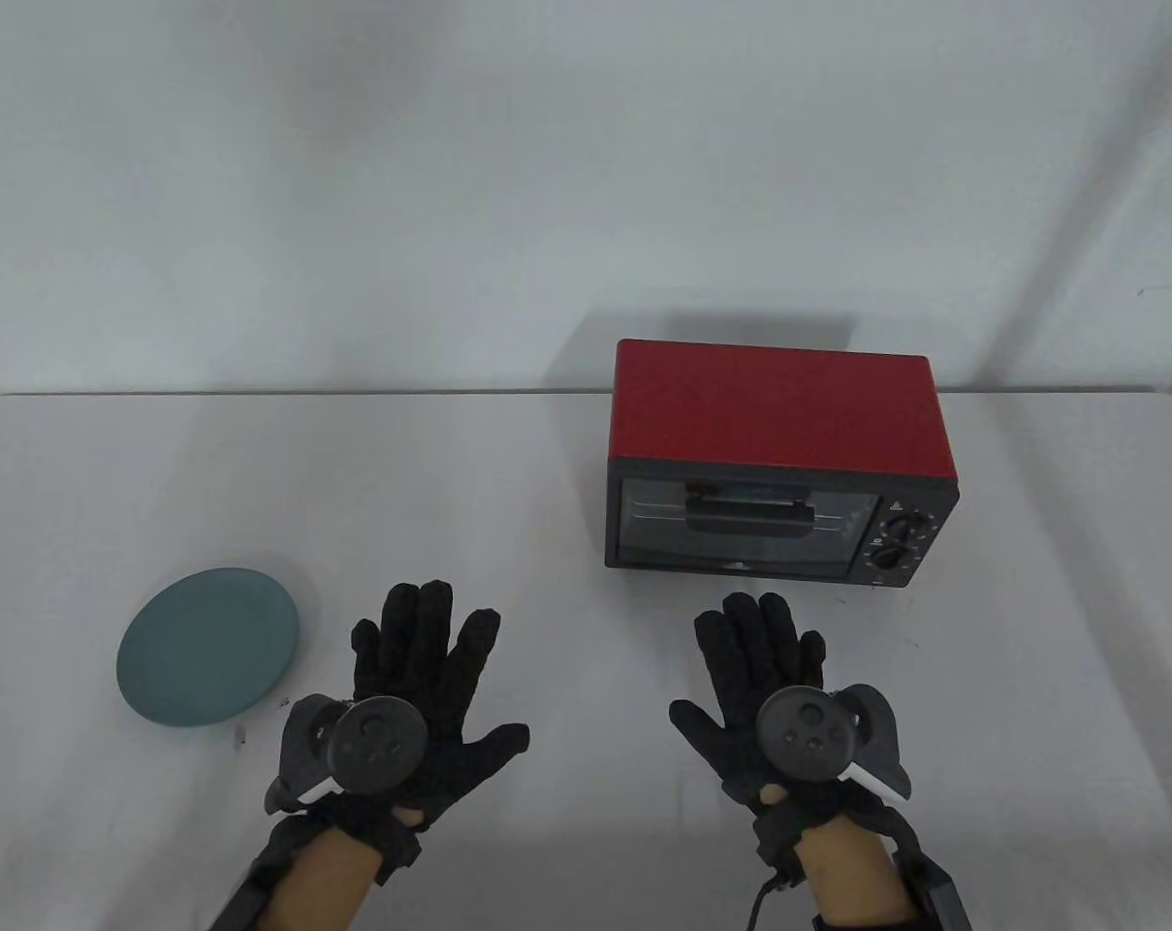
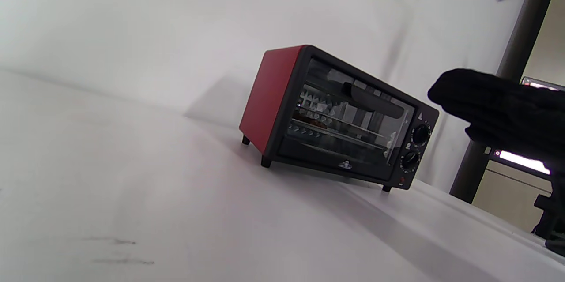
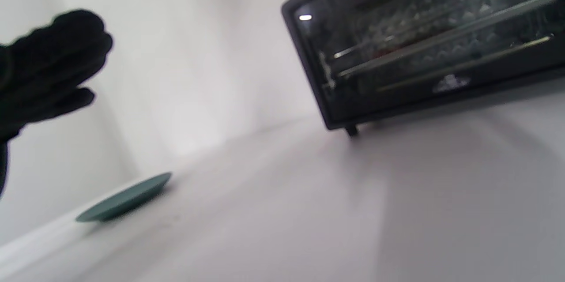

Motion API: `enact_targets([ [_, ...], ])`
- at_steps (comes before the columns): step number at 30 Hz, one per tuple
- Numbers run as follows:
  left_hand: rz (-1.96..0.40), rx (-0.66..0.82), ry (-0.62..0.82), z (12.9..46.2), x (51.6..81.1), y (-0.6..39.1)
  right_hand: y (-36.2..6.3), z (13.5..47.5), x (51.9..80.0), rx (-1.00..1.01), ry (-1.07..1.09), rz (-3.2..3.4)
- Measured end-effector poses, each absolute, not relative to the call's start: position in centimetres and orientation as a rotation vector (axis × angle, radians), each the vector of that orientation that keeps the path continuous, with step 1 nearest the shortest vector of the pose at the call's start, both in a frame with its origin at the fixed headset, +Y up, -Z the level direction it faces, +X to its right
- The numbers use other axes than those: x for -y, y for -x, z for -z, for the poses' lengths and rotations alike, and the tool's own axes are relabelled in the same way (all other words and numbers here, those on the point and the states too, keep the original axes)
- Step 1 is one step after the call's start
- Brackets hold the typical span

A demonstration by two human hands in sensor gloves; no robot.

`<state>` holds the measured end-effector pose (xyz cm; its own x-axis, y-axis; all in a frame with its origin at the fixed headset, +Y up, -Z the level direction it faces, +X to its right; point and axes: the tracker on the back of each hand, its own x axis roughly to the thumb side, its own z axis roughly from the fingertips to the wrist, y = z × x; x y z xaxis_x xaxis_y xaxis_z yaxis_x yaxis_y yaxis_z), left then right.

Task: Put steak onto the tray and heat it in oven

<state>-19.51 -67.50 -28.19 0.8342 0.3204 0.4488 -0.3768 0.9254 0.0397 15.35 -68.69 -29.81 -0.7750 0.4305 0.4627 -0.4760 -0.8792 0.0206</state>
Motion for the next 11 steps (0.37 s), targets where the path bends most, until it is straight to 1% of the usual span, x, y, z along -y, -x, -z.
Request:
enact_targets([
  [11, -0.4, 0.434, -0.093, 28.07, 67.69, 19.49, -15.4, 30.18, 68.98, 0.089, -0.645, -2.491],
])
